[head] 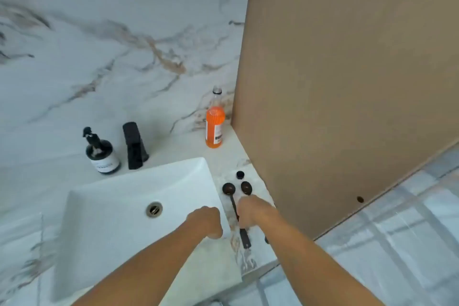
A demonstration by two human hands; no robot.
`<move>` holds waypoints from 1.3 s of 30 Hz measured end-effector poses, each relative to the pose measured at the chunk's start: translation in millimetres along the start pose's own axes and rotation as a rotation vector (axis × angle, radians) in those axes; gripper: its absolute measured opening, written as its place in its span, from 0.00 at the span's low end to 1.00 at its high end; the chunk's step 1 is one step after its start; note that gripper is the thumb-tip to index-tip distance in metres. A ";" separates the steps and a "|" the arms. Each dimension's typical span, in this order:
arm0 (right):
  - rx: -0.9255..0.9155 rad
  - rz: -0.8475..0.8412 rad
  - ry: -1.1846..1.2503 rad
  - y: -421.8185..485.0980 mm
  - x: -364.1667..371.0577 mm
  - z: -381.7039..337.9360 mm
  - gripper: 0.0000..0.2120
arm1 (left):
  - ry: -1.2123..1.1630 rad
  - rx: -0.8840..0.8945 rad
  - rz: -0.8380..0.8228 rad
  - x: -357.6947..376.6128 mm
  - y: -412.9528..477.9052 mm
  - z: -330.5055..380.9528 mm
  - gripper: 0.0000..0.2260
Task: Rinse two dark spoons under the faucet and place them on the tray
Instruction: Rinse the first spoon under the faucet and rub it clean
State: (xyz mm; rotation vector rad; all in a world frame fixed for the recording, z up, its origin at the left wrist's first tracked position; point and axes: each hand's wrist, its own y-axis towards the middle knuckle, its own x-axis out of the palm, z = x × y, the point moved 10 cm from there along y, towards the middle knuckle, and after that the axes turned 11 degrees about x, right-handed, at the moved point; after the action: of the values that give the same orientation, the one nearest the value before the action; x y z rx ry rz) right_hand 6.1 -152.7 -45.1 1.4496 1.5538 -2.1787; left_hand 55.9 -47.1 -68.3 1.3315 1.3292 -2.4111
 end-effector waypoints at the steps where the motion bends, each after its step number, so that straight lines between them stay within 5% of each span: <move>1: -0.005 0.011 0.019 11.1 5.6 4.1 0.04 | -0.041 -0.001 0.003 3.7 9.0 3.4 0.16; 10: 0.028 0.079 0.359 81.5 47.3 17.4 0.13 | -0.769 -0.214 0.213 30.3 72.0 -9.9 0.08; 13: -0.003 0.030 0.486 91.7 52.7 14.4 0.05 | -0.917 -0.239 0.281 31.2 86.1 -14.6 0.07; 16: 0.000 -0.042 0.618 97.8 57.2 12.7 0.14 | -1.018 -0.257 0.305 31.2 92.3 -24.6 0.07; 25: -0.202 -0.223 0.745 64.7 47.4 -56.0 0.10 | -1.555 -0.216 0.340 25.7 55.1 -83.3 0.04; 30: -0.252 -0.275 0.692 54.3 34.2 -126.7 0.07 | -1.609 -0.254 0.538 22.1 14.1 -161.2 0.06; 39: -0.492 0.074 0.944 32.7 -149.1 -269.3 0.06 | -1.636 -0.306 0.617 31.2 -13.5 -236.5 0.05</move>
State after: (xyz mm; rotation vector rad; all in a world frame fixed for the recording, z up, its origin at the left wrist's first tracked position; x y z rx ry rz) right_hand 274.9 -21.1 34.1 2.3957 1.9863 -0.9103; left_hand 184.2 141.4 -139.8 -0.4086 0.5371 -1.7083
